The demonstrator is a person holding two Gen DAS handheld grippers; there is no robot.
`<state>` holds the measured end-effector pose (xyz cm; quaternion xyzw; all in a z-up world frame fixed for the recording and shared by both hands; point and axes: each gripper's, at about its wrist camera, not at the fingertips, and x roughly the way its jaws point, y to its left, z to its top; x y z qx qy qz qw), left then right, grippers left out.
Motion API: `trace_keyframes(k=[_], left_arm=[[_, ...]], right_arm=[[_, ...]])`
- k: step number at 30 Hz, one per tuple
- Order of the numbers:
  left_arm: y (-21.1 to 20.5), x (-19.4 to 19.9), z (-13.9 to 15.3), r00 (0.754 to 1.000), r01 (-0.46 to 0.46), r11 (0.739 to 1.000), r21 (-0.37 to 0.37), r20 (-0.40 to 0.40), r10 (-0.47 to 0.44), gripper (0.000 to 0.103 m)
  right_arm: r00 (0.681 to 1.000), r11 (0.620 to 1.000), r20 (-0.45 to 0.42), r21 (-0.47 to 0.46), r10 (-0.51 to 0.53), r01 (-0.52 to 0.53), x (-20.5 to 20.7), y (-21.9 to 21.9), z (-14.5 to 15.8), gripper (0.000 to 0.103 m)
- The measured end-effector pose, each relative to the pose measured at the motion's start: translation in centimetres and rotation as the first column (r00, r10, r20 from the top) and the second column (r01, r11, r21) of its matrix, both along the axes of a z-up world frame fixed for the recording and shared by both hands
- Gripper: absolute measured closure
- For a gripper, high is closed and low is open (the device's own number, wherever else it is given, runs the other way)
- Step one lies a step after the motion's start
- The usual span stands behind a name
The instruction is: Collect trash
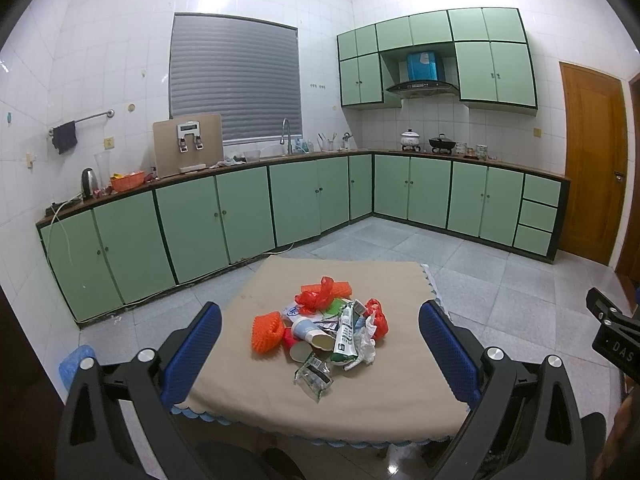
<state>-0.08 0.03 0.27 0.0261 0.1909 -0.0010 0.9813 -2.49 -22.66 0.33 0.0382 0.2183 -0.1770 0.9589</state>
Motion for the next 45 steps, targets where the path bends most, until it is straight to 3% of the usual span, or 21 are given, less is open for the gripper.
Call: trace_keyframes(k=[45], left_arm=[[-0.01,-0.02,0.35,1.0,0.004,1.0,0.001,-0.005,-0.004,0.006]], right_arm=[[1.0,1.0,-0.005,0.002,0.003,-0.003,-0.03,-0.02,-0.18,0.005]])
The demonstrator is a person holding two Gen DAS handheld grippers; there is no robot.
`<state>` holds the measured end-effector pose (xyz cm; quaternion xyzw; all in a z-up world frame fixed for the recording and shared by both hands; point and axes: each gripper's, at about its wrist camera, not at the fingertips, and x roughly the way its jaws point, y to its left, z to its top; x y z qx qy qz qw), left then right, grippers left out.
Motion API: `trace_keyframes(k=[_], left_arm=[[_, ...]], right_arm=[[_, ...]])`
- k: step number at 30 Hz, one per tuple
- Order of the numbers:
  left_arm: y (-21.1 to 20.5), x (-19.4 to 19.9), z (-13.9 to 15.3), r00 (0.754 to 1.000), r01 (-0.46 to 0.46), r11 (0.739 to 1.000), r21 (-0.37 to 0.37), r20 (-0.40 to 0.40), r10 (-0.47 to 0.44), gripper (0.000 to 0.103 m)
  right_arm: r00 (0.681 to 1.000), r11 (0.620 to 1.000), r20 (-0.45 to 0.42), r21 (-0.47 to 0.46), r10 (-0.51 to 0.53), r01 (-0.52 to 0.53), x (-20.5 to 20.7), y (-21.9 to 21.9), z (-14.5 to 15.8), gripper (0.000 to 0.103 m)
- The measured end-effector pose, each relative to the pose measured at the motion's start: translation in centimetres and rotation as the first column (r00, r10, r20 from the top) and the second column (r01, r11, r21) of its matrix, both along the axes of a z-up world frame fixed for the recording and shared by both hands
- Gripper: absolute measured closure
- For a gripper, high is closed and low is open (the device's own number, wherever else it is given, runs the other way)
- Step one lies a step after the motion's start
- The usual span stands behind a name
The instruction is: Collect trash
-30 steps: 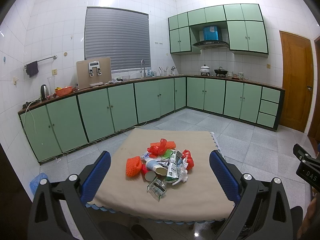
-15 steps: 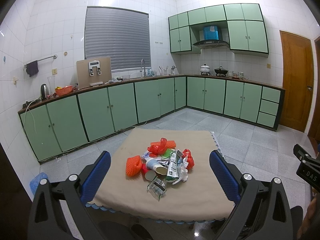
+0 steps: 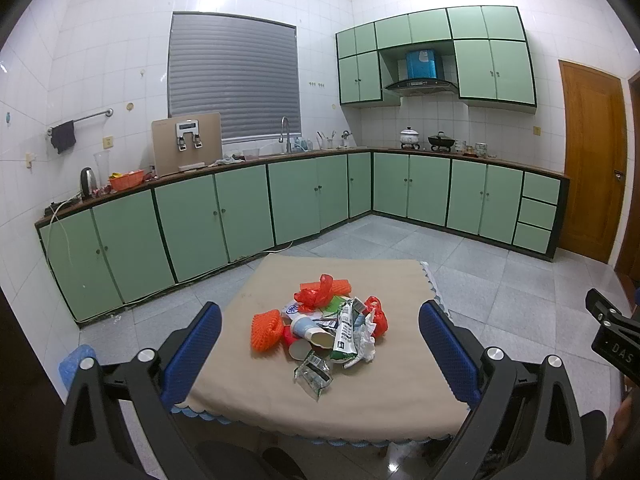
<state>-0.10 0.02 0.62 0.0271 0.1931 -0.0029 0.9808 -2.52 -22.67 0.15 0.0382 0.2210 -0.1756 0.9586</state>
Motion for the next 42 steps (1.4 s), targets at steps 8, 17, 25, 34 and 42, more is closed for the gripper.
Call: trace_keyframes(k=[8,17,25,34,42], left_arm=[[-0.3,0.1,-0.6,1.0,0.003,1.0,0.014,0.003,-0.003,0.006],[1.7,0.9,-3.4,0.998,0.034,0.999,0.015,-0.044,-0.033,0.006],[6.8,2.4,-7.0,0.992,-0.028,0.999,-0.034,-0.124,0.024,0.006],[7.9,5.3,-10.1,0.991,-0.03,0.998,-0.054,-0.133,0.023,0.006],[7.6,8.3,-12.9,0.991,0.012,0.996,-0.087,-0.135,-0.024,0.006]], right_arm=[[1.0,1.0,-0.005,0.002,0.004,-0.004,0.1,0.1,-0.4,0.005],[0.995,0.995,-0.023,0.006,0.097,-0.097,1.6,1.0,-1.4,0.005],[0.97,0.975,-0.105,0.061,0.22,-0.215,5.8,3.4,-4.2,0.005],[0.912,0.918,-0.154,0.186,0.38,-0.351,11.3,6.4,-7.6,0.035],[0.893,0.887,-0.131,0.244,0.431,-0.392,15.0,8.2,-11.1,0.038]])
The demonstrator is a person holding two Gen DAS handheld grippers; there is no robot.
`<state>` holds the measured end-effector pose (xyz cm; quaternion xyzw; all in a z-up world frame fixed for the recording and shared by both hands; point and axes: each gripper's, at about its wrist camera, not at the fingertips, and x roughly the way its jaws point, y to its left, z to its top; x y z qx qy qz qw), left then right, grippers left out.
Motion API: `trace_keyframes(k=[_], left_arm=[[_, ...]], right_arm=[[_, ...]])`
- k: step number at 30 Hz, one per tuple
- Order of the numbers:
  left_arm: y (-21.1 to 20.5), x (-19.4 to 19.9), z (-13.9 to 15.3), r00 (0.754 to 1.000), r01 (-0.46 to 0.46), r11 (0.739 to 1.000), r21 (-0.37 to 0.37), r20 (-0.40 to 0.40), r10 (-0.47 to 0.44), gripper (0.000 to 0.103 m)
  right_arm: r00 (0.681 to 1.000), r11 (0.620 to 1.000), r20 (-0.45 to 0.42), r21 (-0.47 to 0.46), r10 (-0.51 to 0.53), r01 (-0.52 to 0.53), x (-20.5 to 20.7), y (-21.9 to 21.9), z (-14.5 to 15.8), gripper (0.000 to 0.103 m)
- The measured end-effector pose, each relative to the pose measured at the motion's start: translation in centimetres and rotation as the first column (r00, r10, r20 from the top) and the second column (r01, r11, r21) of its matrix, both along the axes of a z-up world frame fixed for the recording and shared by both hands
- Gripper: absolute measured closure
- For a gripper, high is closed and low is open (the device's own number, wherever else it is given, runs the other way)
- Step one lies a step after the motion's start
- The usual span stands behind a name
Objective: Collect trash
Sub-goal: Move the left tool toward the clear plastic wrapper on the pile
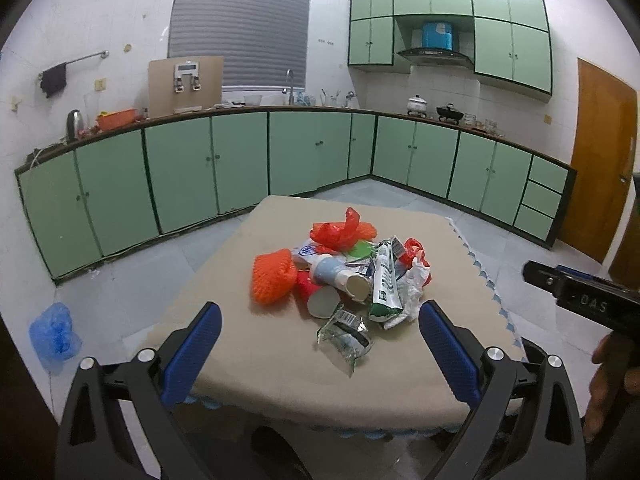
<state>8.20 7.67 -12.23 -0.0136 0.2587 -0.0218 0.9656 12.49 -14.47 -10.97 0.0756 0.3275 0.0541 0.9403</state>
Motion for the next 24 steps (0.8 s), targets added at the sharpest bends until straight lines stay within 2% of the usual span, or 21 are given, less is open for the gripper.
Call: trace_keyframes(k=[7,15,24], left_arm=[[-0.8,3.3,-3.5,0.998,0.041,0.999,0.019,-0.048,-0.04,0.007],[-1.5,6.6,-6.8,0.994,0.067,0.997,0.031,-0.088,-0.064,0.007],[-2.0,10.3,-11.1,0.978,0.08,0.996,0.041,-0.195,-0.071,0.009]], right_arm=[[1.0,1.0,-0.011,0.012,0.022,-0.022,2.7,1.1,-2.6,0.048],[0.999,1.0,-0.039,0.0,0.014,-0.014,5.2,1.5,-4.9,0.048],[0.997,1.0,-0.078,0.004,0.014,-0.013,7.4,1.7,-7.7,0.048]])
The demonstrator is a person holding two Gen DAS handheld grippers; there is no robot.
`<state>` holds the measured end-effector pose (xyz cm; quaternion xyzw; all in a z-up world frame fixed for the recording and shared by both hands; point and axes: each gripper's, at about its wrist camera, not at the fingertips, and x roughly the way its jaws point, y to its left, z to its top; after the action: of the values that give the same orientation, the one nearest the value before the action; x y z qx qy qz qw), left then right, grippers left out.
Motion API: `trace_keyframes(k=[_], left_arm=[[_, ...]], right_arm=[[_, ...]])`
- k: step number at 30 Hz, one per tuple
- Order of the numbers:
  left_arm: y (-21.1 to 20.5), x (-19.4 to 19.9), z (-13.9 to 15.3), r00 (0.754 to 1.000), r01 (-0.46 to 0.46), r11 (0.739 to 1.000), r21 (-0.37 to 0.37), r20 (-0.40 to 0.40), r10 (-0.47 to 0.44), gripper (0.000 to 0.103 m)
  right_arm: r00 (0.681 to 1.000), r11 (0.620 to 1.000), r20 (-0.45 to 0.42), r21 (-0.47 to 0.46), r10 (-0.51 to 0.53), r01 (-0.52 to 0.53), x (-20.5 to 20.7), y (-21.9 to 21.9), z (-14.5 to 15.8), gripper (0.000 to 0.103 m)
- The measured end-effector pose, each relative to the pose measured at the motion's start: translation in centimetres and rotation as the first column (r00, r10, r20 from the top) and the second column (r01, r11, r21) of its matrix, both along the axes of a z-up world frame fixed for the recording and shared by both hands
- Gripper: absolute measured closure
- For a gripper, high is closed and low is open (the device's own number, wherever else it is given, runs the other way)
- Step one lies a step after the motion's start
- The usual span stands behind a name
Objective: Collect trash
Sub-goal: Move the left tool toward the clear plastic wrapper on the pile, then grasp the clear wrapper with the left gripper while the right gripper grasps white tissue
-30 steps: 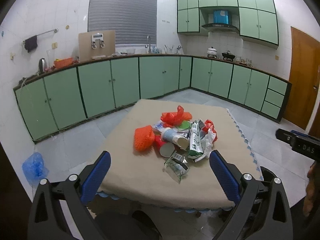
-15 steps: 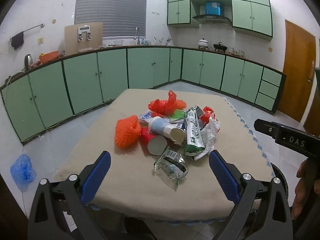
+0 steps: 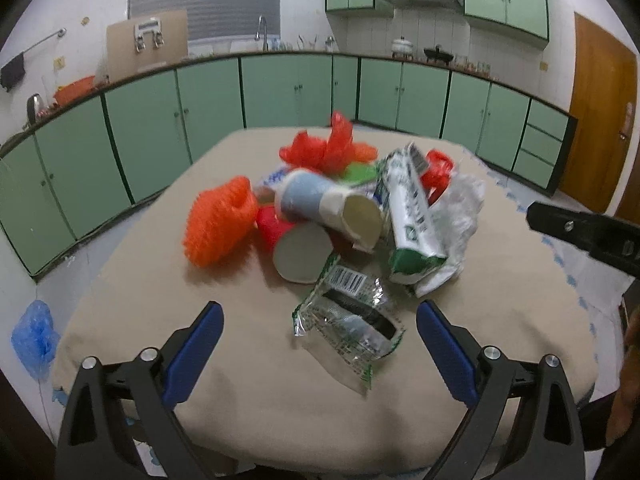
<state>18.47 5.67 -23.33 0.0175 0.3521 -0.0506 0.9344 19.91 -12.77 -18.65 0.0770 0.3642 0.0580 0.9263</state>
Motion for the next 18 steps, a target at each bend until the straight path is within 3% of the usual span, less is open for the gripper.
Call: trace_keyframes(k=[9,12,13,18], left_arm=[[0.2,1.9,-1.8,0.996,0.013,1.0,-0.019,-0.084,-0.014,0.033],[0.4,1.8,-1.8,0.995,0.019,0.999,-0.037,-0.092,-0.023,0.057],[0.4,1.7,-1.7,0.995,0.021,0.999,-0.042,-0.093,-0.024,0.072],[0.8,1.0,-0.8,0.998,0.025,0.997,-0.072,-0.063,-0.03,0.079]], right_arm=[[1.0,1.0,-0.007,0.019,0.006,-0.006,0.9,1.0,-0.8,0.047],[1.0,1.0,-0.007,0.019,0.015,-0.015,0.9,1.4,-0.9,0.047],[1.0,1.0,-0.007,0.018,0.018,-0.017,0.9,1.5,-0.8,0.047],[1.0,0.999,0.001,0.021,0.025,-0.025,1.2,2.0,-0.6,0.047]])
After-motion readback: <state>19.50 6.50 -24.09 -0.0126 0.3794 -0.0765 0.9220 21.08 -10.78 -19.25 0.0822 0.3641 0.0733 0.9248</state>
